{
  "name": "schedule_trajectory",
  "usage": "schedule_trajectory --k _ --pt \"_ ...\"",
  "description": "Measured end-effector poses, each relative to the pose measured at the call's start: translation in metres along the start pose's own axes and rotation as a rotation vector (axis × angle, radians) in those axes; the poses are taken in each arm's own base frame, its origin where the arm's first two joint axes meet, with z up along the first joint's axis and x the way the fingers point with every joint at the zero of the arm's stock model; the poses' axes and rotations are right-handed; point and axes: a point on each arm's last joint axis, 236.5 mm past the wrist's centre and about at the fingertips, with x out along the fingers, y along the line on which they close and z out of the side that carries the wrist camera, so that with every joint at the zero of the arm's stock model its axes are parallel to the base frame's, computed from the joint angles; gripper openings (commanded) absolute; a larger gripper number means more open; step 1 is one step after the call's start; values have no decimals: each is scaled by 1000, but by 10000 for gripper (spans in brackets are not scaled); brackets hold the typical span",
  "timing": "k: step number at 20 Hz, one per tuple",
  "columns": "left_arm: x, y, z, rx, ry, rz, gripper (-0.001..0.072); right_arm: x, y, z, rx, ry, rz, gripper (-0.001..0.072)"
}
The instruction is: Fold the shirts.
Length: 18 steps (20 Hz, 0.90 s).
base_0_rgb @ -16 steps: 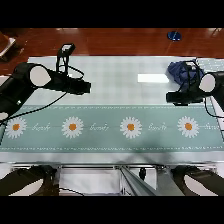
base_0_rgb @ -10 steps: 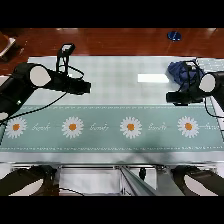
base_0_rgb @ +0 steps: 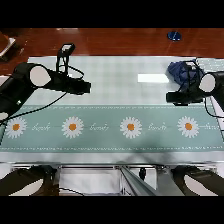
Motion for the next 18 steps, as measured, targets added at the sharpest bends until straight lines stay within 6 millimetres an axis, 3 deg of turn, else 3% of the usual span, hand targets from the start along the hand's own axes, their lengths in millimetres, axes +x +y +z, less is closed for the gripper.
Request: schedule_trajectory --k 5,6,7,8,11,14,18 --pt "1 0 3 0 -10 0 18 0 0 12 -4 -50 1 25" --pt "3 0 6 -1 -23 -1 61 -1 -2 19 -10 -82 -7 112" --pt "5 1 10 -1 -36 -1 281 -2 -5 30 -23 -128 -23 376" --pt "8 1 13 -2 -47 0 502 -4 -10 44 -37 -187 -48 405" --pt "25 6 18 -9 -60 9 510 -15 -36 92 -50 -374 -154 405" --pt "42 14 18 -7 -51 28 509 -20 -82 137 47 -480 -246 405" --pt "55 20 20 -7 -55 41 509 3 -146 173 237 -467 -255 404"
